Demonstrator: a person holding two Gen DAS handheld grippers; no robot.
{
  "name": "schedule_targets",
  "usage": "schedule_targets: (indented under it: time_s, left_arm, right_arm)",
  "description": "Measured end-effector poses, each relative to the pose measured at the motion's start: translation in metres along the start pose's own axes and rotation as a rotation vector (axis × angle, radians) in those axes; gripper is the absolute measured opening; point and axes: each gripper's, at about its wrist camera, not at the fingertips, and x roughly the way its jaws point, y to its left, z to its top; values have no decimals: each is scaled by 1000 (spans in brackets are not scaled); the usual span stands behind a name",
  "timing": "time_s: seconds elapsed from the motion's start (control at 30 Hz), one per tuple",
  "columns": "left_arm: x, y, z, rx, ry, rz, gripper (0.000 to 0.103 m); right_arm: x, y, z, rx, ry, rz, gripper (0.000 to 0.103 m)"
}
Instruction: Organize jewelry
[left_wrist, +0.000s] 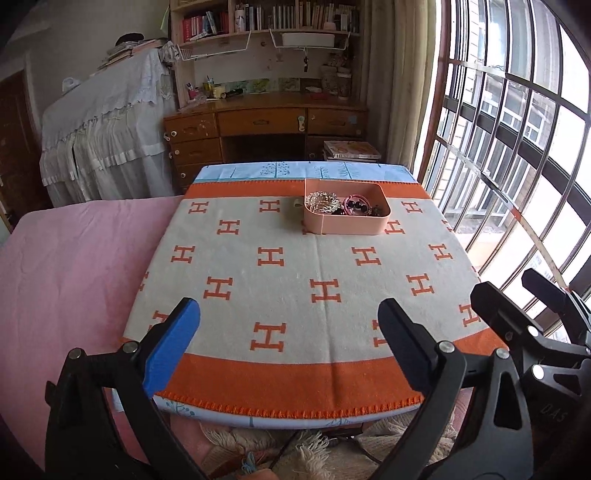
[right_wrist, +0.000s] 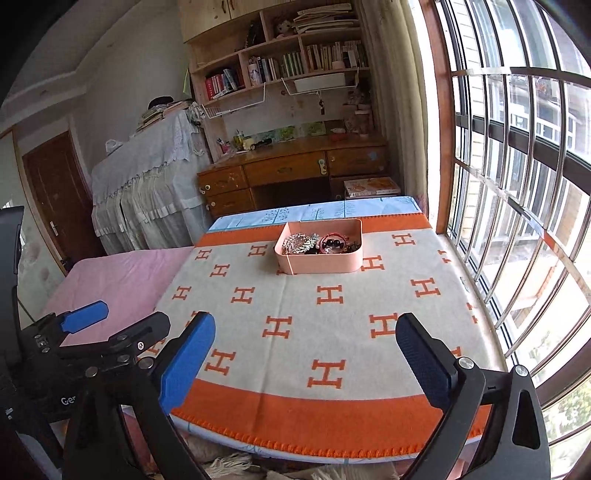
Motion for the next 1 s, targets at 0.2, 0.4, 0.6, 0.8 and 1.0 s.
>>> schedule_targets:
  time_s: [0.2, 0.4, 0.6, 0.8, 1.0]
  left_arm:
    - [-1, 0, 1, -3, -4, 4, 96]
    - [-7, 2, 3, -2, -19, 9, 96]
    - [-9, 2, 3, -3, -22, 11, 96]
    - [-9, 2, 3, -4, -22, 12, 96]
    - [-9, 4, 3, -6, -17, 14, 96]
  right_arm:
    - [-8, 1, 2, 0, -10, 0, 100]
    - [-11, 1, 12, -5, -31, -9, 100]
    - [-7, 0, 17, -3, -33, -8, 100]
    - [-8, 0, 16, -5, -34, -6, 100]
    - [-6, 2, 19, -2, -29, -3, 100]
